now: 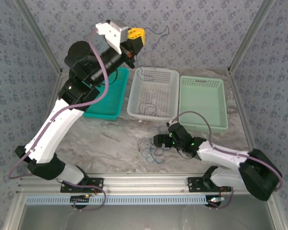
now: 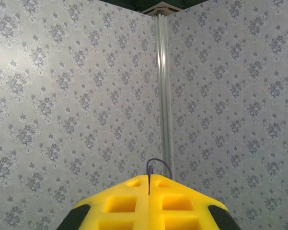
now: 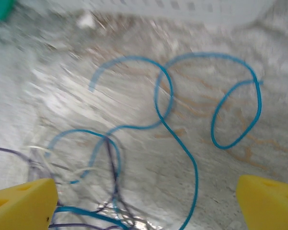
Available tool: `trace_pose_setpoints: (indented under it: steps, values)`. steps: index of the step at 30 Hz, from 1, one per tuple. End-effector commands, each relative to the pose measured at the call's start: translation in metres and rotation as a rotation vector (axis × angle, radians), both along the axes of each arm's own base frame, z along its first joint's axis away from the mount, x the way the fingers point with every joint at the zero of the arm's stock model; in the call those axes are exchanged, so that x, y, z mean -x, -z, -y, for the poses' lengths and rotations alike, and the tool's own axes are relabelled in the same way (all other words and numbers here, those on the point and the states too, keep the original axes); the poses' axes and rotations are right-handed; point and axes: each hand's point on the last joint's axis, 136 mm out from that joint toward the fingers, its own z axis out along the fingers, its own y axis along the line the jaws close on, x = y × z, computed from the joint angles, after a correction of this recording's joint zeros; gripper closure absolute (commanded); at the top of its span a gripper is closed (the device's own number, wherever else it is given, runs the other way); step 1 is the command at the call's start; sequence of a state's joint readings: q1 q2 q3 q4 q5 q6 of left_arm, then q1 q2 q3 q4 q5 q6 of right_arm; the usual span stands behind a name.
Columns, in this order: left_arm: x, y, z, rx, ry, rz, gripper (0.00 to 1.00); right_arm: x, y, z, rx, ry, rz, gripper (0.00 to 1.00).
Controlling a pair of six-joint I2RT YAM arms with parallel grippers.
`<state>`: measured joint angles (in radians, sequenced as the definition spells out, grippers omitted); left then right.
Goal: Untangle the cables
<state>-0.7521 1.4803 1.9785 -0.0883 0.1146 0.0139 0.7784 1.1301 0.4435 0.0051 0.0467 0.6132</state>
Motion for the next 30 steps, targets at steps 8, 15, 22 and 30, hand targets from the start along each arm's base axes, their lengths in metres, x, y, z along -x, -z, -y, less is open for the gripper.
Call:
trace_pose_setpoints:
  steps: [8, 15, 22, 30]
  values:
    - [-0.024, 0.016, 0.011, 0.002, 0.025, -0.056, 1.00, 0.007, -0.052, 0.040, 0.022, 0.070, 0.096, 0.01]
    - [-0.070, 0.050, 0.013, 0.018, 0.008, -0.161, 1.00, 0.015, -0.059, 0.058, 0.019, 0.104, 0.104, 0.01]
    - [-0.105, 0.083, 0.016, 0.026, 0.007, -0.253, 1.00, 0.025, -0.060, 0.071, 0.010, 0.129, 0.102, 0.02]
    - [-0.139, 0.136, 0.030, 0.009, 0.018, -0.388, 1.00, 0.029, -0.055, 0.072, -0.005, 0.134, 0.085, 0.07]
